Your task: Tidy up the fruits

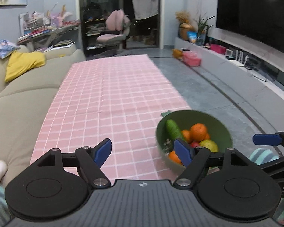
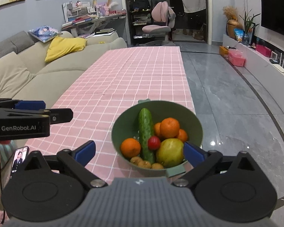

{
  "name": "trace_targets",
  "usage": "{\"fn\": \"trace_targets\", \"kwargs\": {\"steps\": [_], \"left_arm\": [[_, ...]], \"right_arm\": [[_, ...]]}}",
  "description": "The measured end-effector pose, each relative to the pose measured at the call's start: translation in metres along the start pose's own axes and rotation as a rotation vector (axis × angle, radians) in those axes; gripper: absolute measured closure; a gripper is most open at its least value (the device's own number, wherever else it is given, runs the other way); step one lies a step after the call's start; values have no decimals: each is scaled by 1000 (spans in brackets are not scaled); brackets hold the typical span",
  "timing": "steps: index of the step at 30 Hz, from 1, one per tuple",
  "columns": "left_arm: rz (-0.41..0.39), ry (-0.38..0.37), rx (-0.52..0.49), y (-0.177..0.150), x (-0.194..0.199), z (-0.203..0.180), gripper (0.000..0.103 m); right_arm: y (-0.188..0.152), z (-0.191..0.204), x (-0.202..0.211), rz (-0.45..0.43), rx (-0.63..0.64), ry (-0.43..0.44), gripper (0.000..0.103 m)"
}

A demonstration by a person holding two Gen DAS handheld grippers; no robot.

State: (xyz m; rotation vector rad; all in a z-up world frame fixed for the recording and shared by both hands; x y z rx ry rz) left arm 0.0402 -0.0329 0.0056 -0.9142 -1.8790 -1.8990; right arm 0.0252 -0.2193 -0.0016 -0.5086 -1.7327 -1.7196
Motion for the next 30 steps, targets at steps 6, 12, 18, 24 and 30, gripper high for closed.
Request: {"fn": "trace_targets", "kwargs": {"steps": [6,12,18,24,30], "left_arm": [[82,-17,29,-16,-12,6,15],[161,-8,17,-32,-25,7,15],[188,-12,50,-42,-25,13,15],[189,-6,52,-41,-22,13,15],[187,-9,54,-40,-22,13,15]], "right_arm": [[-7,11,-12,40,47,-30,7],[-13,6,-25,100,27,-56,7],[-16,2,-31,135,7,-59,7],[-16,3,-29,136,15,-59,7],[-16,3,-29,131,18,-60,7]]}}
Point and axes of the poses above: each gripper's, at about its wrist camera, not at the fingertips, and x roughly against the way its jaws point, z to its left, y to its top, the point moved 3 cm from there along -x, roughly the way its jaws point, and after that the axes turned 7 degrees about -y, right-handed, at the moved point
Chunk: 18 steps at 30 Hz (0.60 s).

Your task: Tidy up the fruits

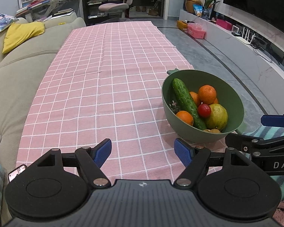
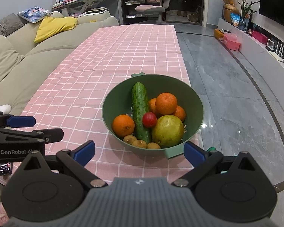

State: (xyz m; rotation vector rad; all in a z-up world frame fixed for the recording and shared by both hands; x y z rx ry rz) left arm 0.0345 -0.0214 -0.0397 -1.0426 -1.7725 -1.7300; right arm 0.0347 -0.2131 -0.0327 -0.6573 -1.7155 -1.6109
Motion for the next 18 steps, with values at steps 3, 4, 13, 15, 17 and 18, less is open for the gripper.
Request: {"fn": "trace_targets", "kwargs": {"steps": [3,4,13,15,17,18], "left_arm": [[-1,0,0,0,0,0,15],[-2,0,0,0,1,0,15],[-1,4,-1,0,1,-1,15],[-2,4,0,0,1,-1,15],[-1,4,-1,0,1,-1,15],[-2,4,0,0,1,-1,15]], "right_arm": [[0,0,0,0,-1,0,7],[0,0,0,0,0,0,7],[0,0,0,0,-1,0,6],[0,-1,0,0,-1,0,6],[0,-1,0,0,-1,0,6],[0,-1,0,1,-1,0,6]]}}
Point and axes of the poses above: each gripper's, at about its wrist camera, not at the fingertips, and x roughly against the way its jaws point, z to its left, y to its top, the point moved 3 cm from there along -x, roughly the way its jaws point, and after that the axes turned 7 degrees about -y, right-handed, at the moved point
